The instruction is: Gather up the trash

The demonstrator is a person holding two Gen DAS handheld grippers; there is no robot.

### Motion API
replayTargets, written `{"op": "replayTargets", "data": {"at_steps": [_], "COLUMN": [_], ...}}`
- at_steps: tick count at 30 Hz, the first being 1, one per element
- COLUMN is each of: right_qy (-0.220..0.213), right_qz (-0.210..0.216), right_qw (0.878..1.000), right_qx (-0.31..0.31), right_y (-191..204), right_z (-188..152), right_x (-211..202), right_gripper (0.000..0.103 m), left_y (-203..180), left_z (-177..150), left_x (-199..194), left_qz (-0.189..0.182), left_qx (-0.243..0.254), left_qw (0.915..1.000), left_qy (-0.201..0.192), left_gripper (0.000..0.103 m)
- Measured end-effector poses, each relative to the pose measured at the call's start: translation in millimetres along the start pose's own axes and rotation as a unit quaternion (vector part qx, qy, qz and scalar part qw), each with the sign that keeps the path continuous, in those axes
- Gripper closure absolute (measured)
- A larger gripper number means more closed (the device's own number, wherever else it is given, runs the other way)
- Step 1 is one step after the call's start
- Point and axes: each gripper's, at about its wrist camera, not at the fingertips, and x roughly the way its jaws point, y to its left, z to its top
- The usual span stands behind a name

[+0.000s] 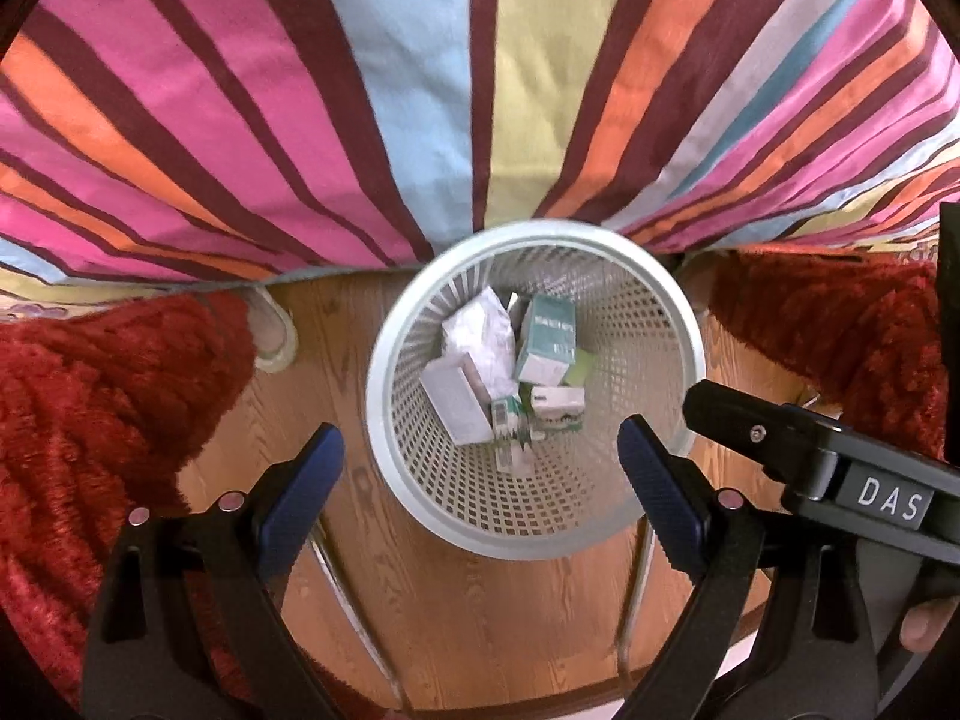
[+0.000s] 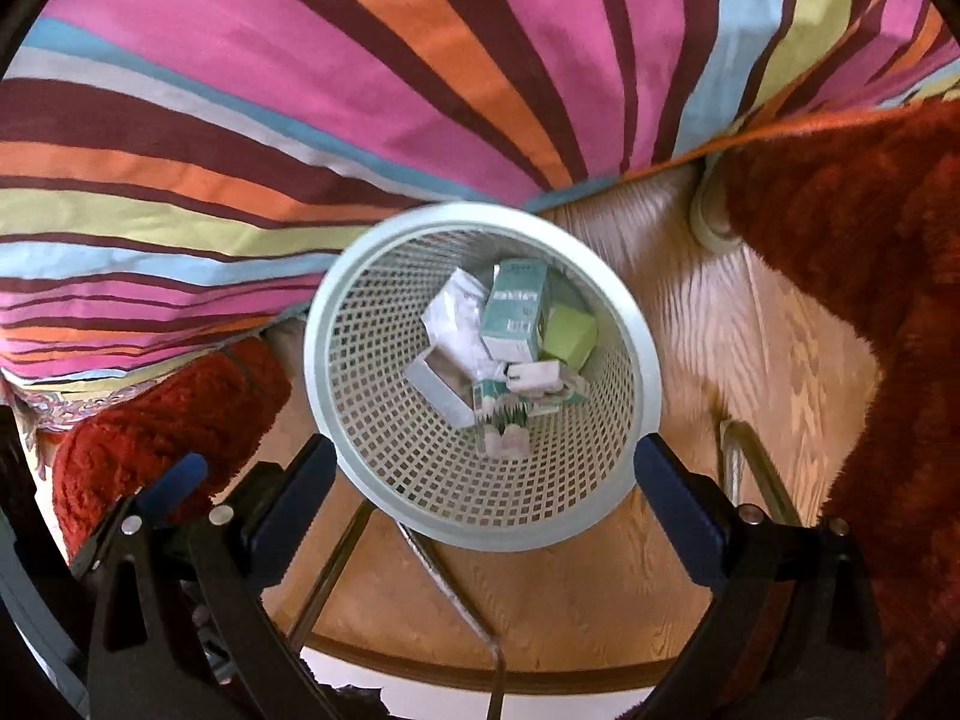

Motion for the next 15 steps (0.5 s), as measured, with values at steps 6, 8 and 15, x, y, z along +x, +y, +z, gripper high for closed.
{"op": "replayTargets", "data": {"at_steps": [6,8,15], "right_qy": [-0.050,-0.072,-0.161], "right_qz": [-0.002,-0.002,-0.012], "right_qw": [0.998,0.997,0.984], "right_qx": [-0.022,-0.034,-0.077], "right_y": [5,8,18], "right_z": [-6,-9,-17], "right_x": [-28,-40,-88], "right_gripper": [0.008,0.008,0.008], "left_y": [4,5,3], "left_z": [-5,-6,-12], "left_x": [-23,-33,-74], "left_qz": [0.003,0.007,0.033], "left_qx": [-0.005,-0.002,0.019], "left_qw": [0.9991,0.9981,0.9900], "left_qy": [-0.043,-0.062,-0.136], "left_gripper": [0.013,0.013,0.013]}}
